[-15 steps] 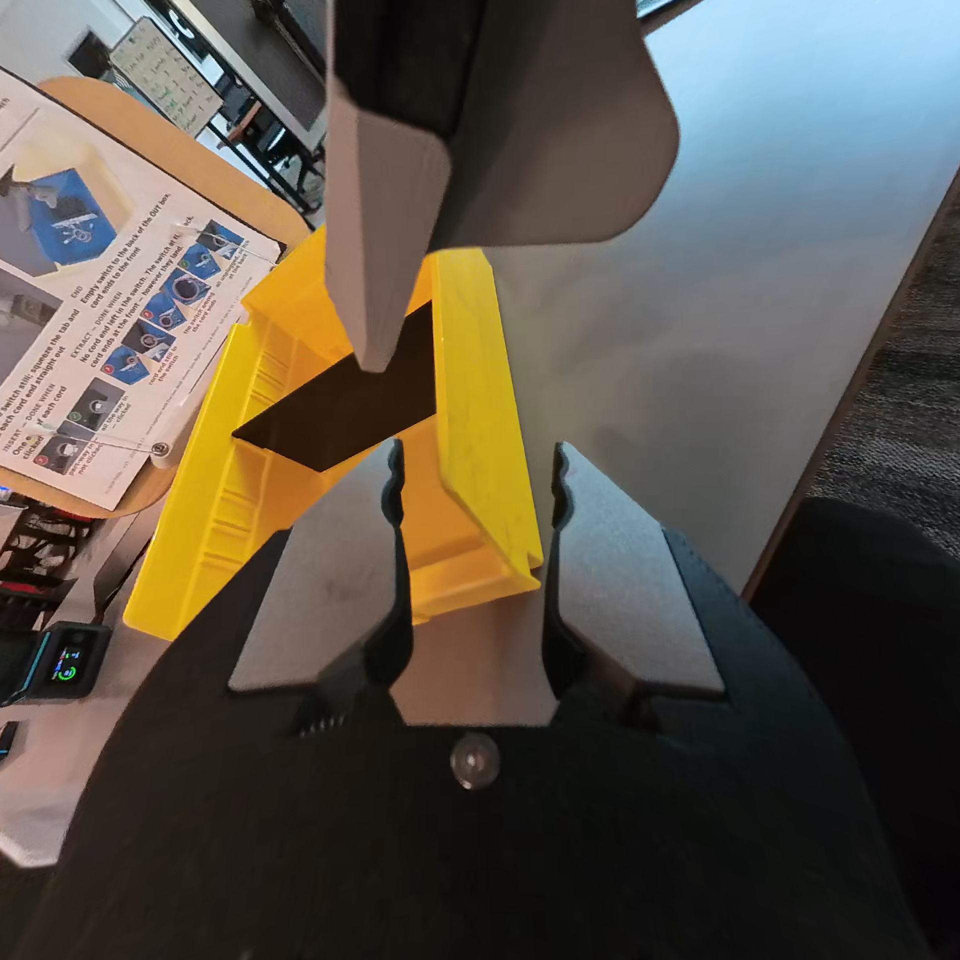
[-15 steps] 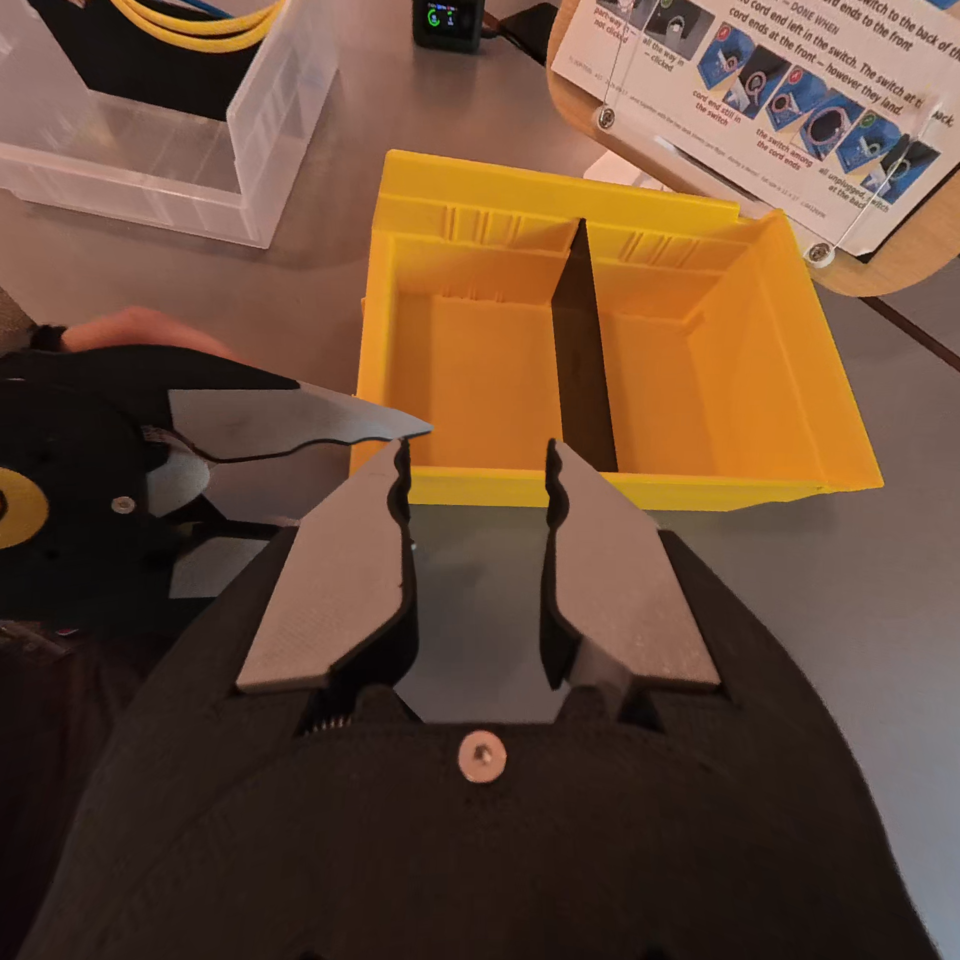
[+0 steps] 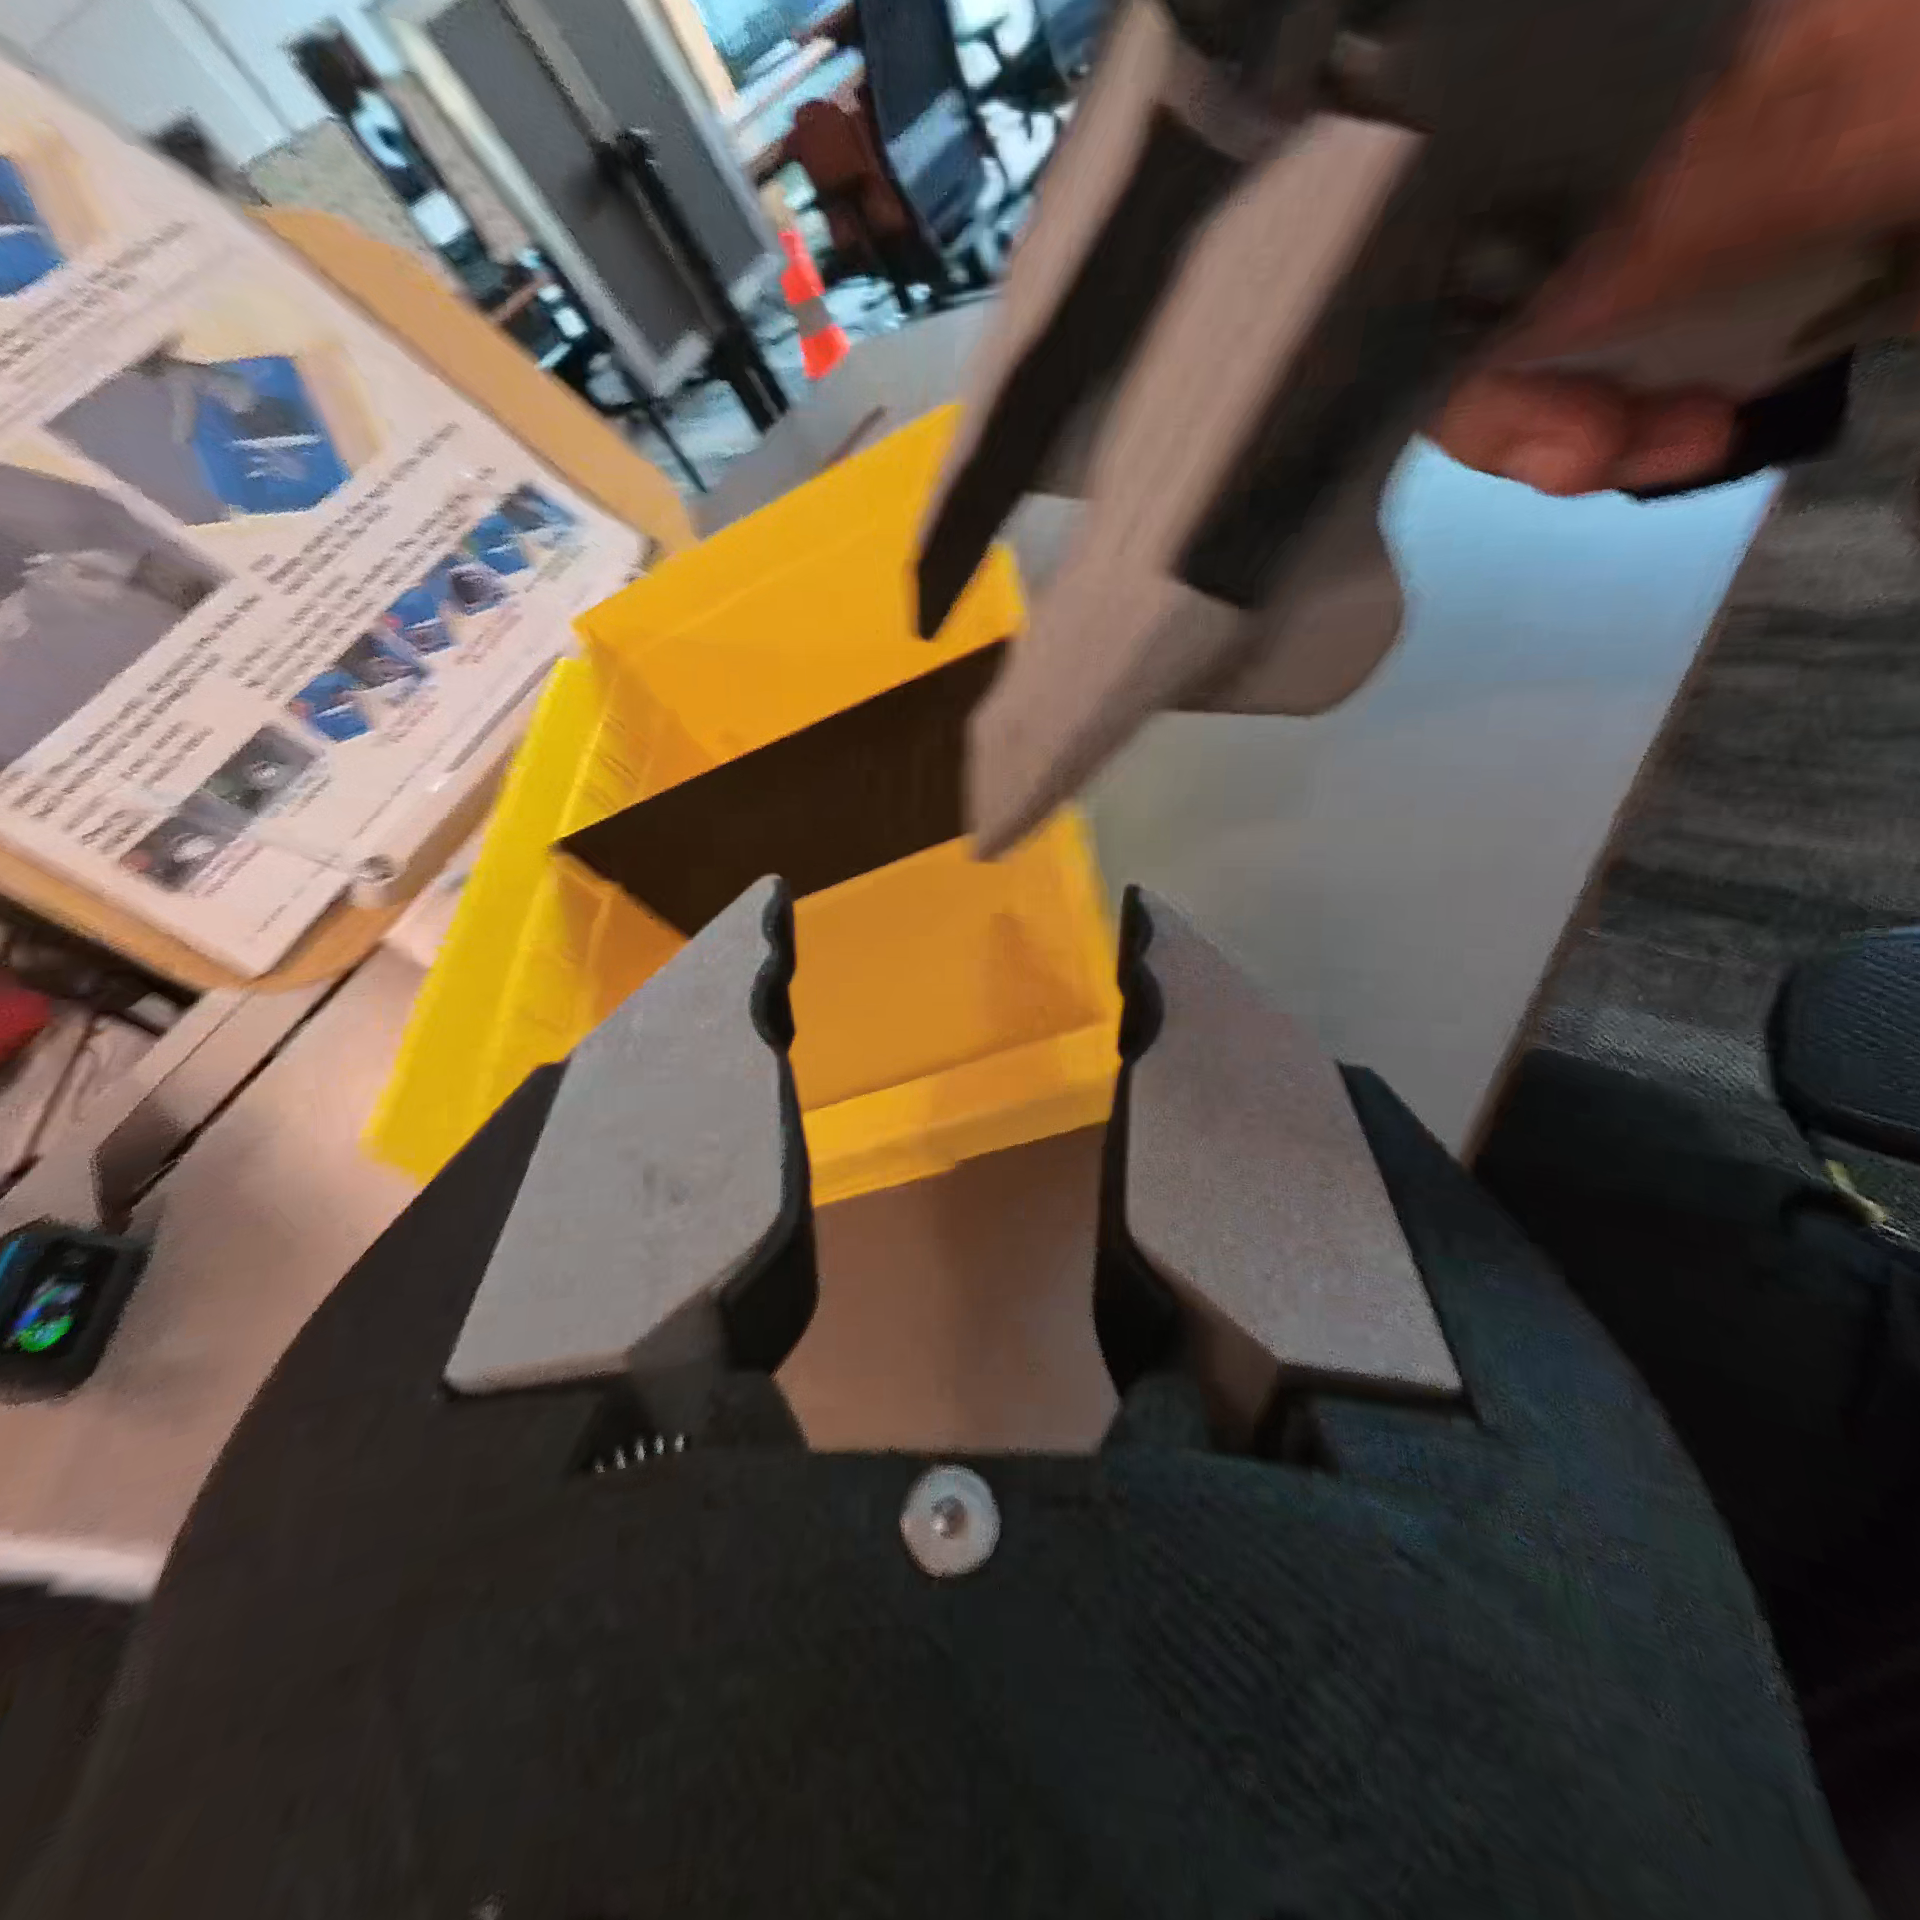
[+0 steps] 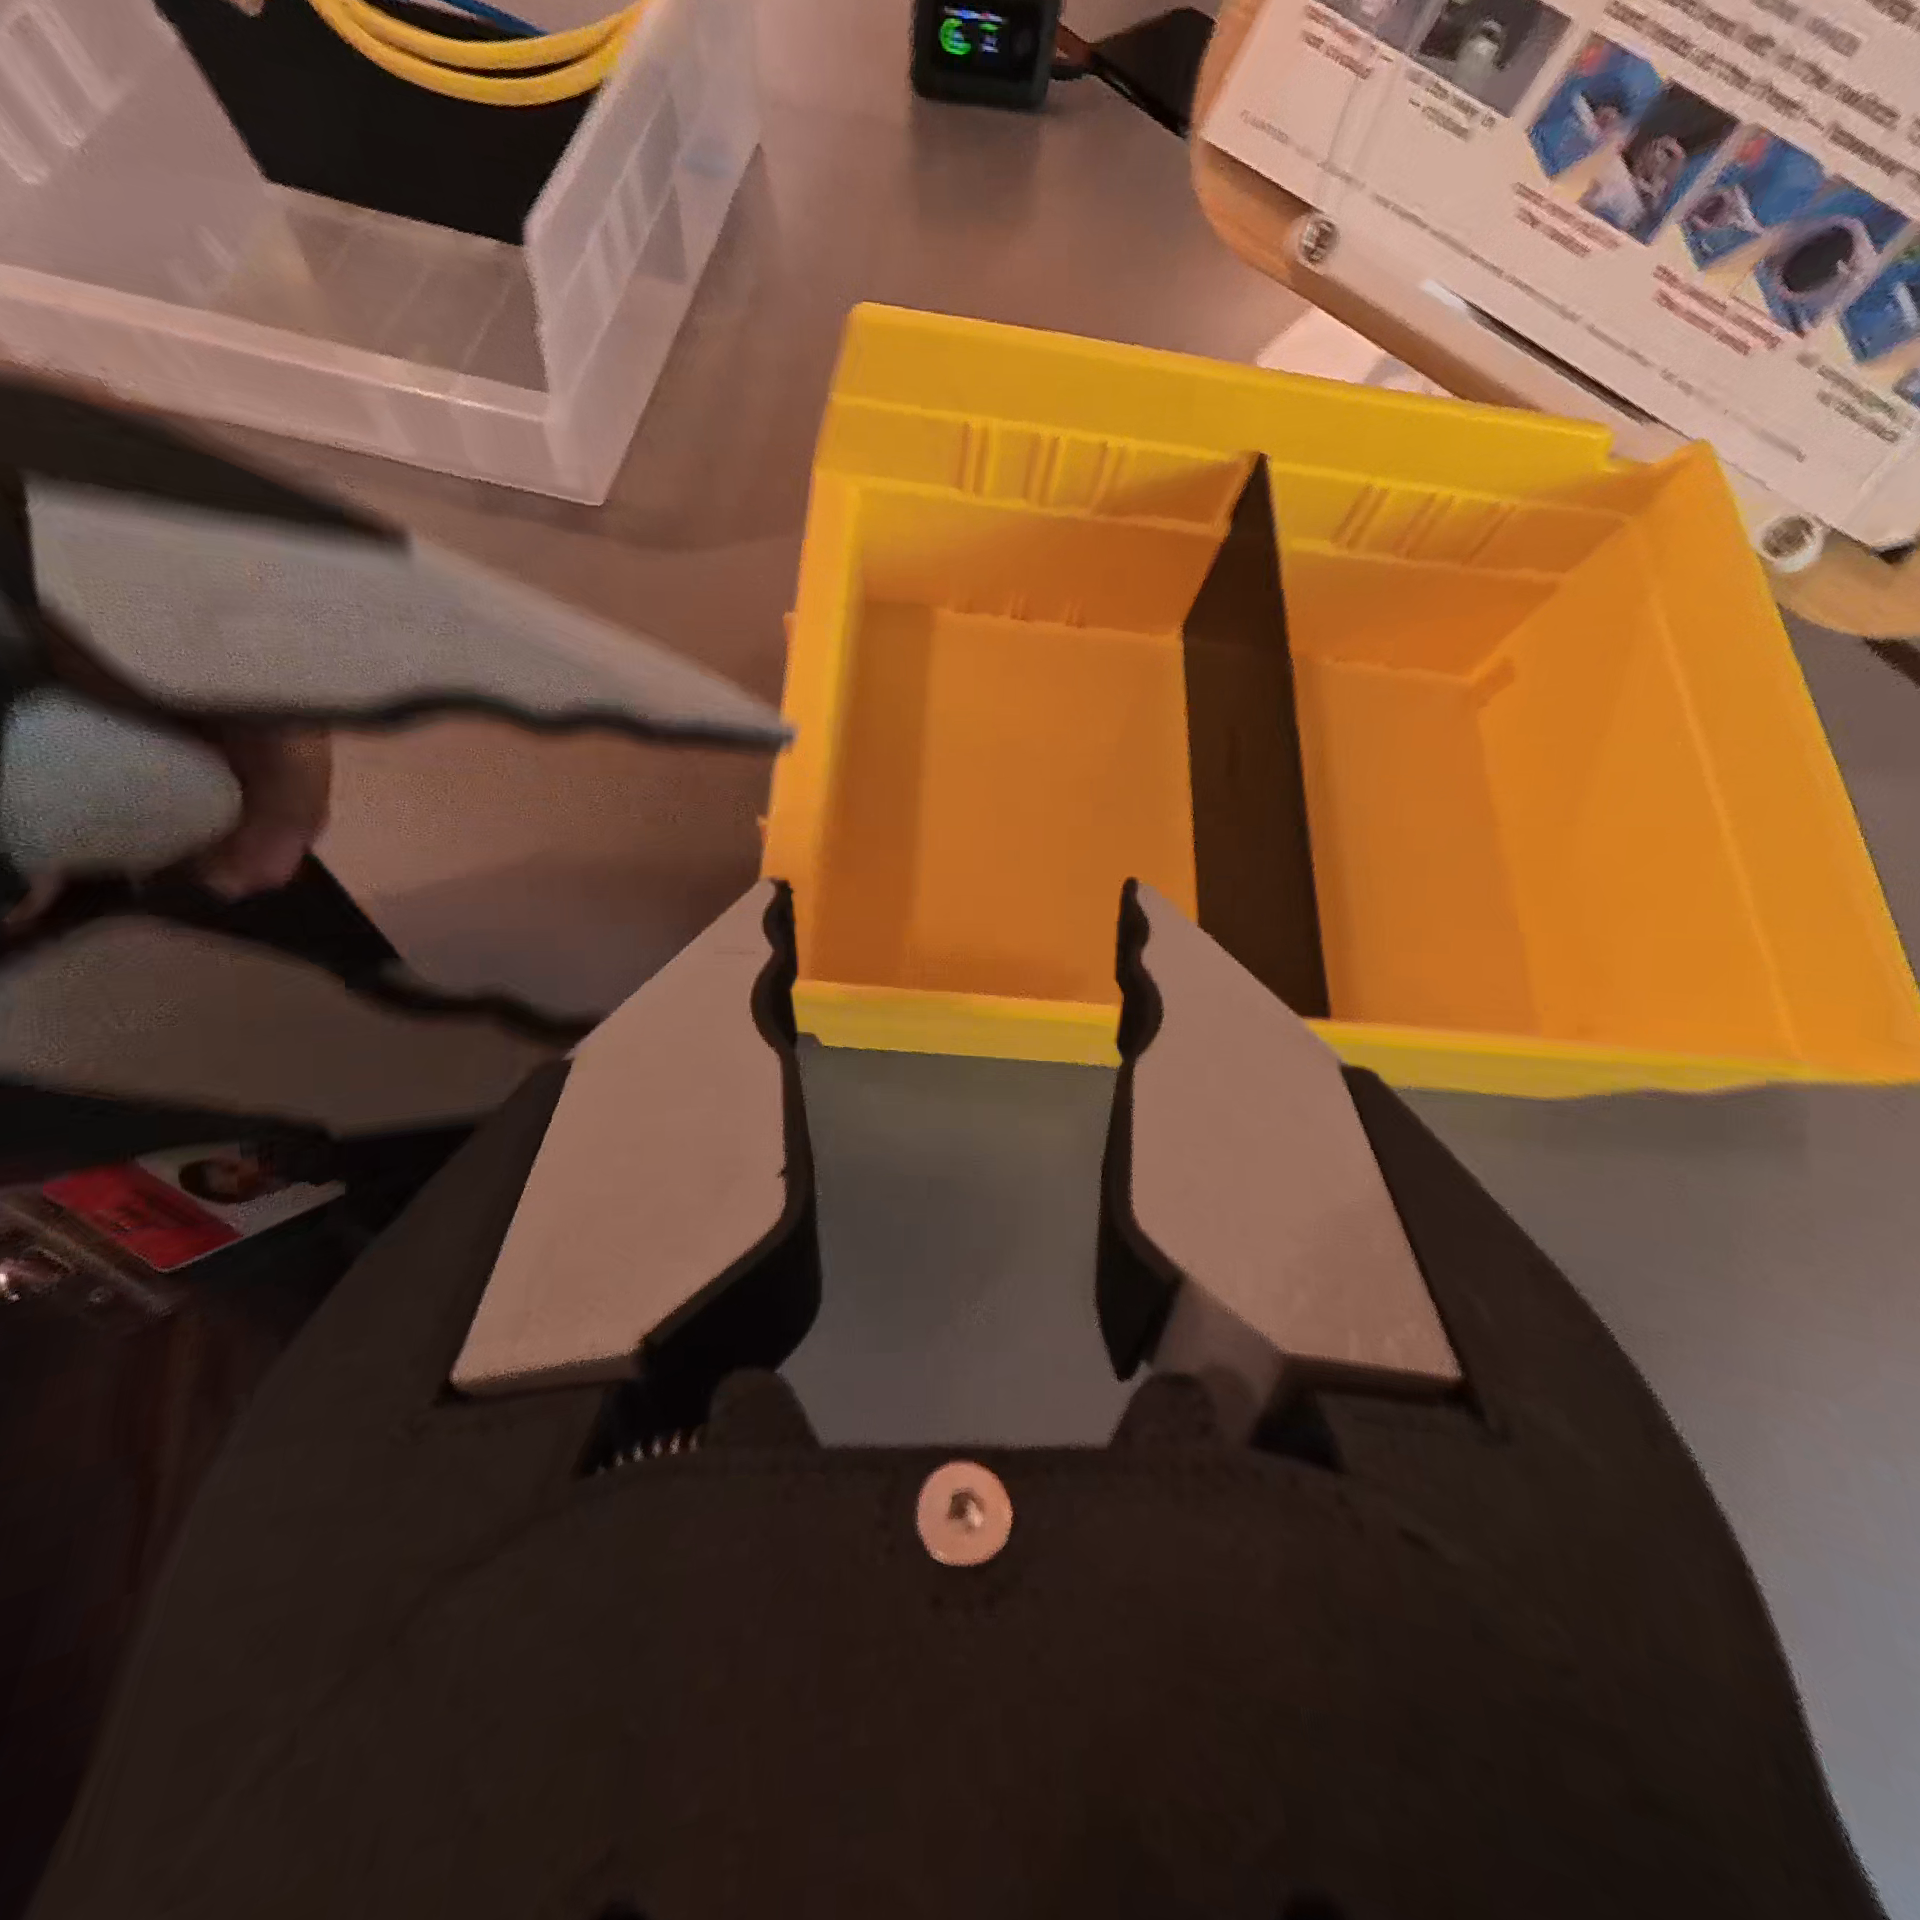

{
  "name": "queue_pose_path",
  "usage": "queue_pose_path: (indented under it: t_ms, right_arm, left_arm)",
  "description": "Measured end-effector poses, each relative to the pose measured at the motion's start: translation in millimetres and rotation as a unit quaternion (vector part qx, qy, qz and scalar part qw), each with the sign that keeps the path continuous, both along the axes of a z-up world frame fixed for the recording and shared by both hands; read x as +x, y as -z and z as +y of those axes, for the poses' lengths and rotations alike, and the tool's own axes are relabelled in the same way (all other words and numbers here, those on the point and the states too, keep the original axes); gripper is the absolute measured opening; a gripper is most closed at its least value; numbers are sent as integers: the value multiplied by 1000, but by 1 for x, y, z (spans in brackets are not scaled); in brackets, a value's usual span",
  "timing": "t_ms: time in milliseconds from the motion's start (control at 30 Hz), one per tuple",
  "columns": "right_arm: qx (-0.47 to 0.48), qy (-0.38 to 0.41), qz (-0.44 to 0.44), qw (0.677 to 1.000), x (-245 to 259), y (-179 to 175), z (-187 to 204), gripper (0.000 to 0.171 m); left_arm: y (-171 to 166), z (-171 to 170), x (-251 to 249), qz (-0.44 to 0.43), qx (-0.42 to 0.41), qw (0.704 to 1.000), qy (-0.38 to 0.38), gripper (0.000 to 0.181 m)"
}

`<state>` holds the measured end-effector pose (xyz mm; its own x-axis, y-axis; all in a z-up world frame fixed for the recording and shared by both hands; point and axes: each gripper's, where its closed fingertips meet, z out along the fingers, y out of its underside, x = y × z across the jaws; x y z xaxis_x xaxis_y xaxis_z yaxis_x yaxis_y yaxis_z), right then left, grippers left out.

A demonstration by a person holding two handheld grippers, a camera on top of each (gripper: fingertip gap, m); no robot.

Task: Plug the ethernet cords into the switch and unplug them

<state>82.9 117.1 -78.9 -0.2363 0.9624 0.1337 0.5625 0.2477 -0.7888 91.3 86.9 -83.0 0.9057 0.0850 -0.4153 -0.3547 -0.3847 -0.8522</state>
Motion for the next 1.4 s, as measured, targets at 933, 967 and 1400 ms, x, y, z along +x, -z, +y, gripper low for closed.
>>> queue_pose_path:
  t_ms: [933,967,1400]
  right_arm:
    - [8,144,-19,989,48,-13,90,43]
    - [16,143,-23,989,47,-11,89,43]
    - [10,128,-22,992,46,-12,79,44]
  left_arm:
    - [7,-105,-224,-85,63,949,-296,95]
    - [8,-105,-224,-87,64,949,-296,95]
    - [56,-130,-215,-50,-110,956,-267,62]
